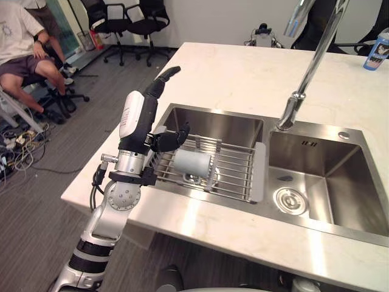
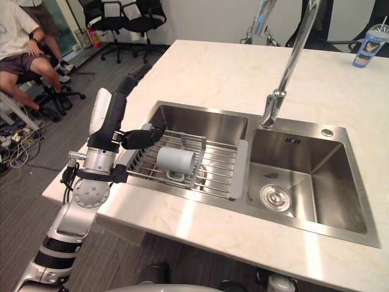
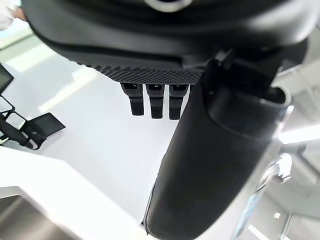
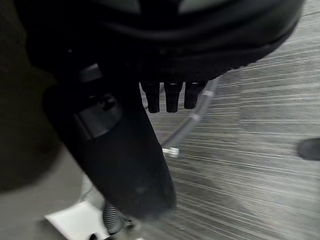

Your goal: Walk over to the sink, pick up the cup, carry it to the dishwasher, place the cup inside the dishwasher, then close the dishwasher door

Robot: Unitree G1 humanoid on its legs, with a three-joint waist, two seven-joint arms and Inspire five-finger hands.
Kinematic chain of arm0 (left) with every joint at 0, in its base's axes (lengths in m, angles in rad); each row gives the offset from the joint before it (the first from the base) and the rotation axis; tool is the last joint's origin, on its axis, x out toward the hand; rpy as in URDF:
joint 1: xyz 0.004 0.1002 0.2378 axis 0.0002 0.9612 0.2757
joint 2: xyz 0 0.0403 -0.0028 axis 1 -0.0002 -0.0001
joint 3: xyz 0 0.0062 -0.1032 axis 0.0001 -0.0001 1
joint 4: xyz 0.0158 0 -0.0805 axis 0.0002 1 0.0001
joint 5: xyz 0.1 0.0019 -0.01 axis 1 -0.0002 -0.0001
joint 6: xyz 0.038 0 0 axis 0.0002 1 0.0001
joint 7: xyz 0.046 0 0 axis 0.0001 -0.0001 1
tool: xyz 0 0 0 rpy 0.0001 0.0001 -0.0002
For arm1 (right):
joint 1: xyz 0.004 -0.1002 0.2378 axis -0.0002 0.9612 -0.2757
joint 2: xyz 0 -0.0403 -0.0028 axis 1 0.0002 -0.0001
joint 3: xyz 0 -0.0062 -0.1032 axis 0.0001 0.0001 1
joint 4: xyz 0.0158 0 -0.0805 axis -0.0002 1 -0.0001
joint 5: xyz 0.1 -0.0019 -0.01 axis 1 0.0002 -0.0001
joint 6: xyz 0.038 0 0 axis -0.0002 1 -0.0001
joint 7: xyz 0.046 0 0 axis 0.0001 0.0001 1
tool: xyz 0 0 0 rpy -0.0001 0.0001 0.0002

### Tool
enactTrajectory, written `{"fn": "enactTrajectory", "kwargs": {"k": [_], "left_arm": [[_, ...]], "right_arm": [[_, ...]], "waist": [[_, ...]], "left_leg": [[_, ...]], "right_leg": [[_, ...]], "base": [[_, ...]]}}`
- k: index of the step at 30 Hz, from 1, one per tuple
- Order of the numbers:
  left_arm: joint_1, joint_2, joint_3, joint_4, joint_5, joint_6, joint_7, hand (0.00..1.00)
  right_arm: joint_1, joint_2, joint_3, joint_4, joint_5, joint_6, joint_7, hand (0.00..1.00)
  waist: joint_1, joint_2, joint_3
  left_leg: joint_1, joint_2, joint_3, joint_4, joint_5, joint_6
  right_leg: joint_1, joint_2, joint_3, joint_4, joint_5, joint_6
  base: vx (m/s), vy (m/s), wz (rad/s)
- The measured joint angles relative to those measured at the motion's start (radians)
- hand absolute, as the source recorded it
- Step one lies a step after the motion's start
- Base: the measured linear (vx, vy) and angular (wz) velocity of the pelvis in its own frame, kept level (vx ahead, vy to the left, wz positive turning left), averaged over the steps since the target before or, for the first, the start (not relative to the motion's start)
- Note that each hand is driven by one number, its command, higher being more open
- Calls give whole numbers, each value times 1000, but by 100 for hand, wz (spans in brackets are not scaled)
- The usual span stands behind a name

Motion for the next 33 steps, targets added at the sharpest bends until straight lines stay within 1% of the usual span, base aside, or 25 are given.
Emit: {"fn": "enactTrajectory", "kwargs": {"k": [1, 2, 3, 6, 8, 11, 15, 17, 23, 29, 33], "left_arm": [[1, 45, -15, 26, 4, 8, -29, 90], [1, 67, -26, 38, 6, 10, -39, 90], [2, 114, -44, 54, 7, 12, -69, 90], [2, 163, -51, 55, 11, 5, -99, 90], [2, 187, -52, 78, 13, -22, -114, 90], [2, 206, -53, 138, 13, -31, -139, 90], [2, 216, -54, 198, 14, -30, -155, 90], [3, 217, -54, 210, 14, -30, -156, 90], [30, 222, -54, 204, 14, -30, -169, 90], [70, 222, -54, 183, 14, -31, -178, 90], [93, 222, -54, 126, 14, -31, -178, 90]], "right_arm": [[13, 3, 0, 0, -1, 2, 7, 90], [19, 3, -1, 0, -1, 3, 9, 90], [25, 3, -2, 1, -1, 4, 11, 90], [23, 3, -2, 4, -2, 4, 14, 90], [14, 2, -3, 15, -9, 3, 15, 90], [9, -2, -2, 49, -12, 3, 17, 90], [12, -12, -2, 86, -50, 5, 20, 90], [16, -12, -2, 88, -54, 5, 20, 90], [13, -12, 20, 91, -81, 6, 26, 90], [13, -11, 21, 95, -95, 6, 27, 90], [10, -11, 21, 109, -112, 6, 27, 90]], "waist": [[4, -12, 2], [3, -14, 0], [3, -18, -1], [1, -24, -5], [-8, -24, -6], [-18, -24, -7], [-23, -23, -8], [-24, -23, -8], [-29, -22, -9], [-29, -22, -9], [-29, -22, -9]], "left_leg": [[16, -13, 10, -24, 4, 5], [21, -18, 13, -32, 5, 7], [40, -25, 29, -62, 11, 8], [69, -33, 47, -127, 40, 4], [89, -31, 47, -178, 68, -2], [114, -22, 43, -256, 114, -14], [118, -23, 43, -312, 150, -9], [118, -31, 45, -322, 156, -3], [120, -62, 51, -353, 179, 23], [121, -73, 47, -354, 185, 32], [123, -77, 36, -354, 186, 33]], "right_leg": [[1, -13, 12, -3, -2, 4], [1, -17, 18, -4, -2, 4], [2, -24, 30, -9, -2, 4], [2, -24, 48, -27, 0, 6], [2, -19, 45, -33, 1, 7], [-7, -8, 40, -39, 4, 3], [-26, -4, 38, -44, 16, 3], [-27, -6, 39, -58, 24, 10], [-30, -34, 40, -90, 49, 33], [-26, -43, 39, -97, 57, 41], [-14, -45, 28, -108, 60, 43]], "base": [[170, 91, -11], [141, 53, -17], [76, 21, -15], [67, -19, -17], [7, -65, -2], [-29, -66, 4], [-23, -21, 2], [-16, 20, -1], [-46, 68, -1], [-44, 36, 1], [-13, 3, 8]]}}
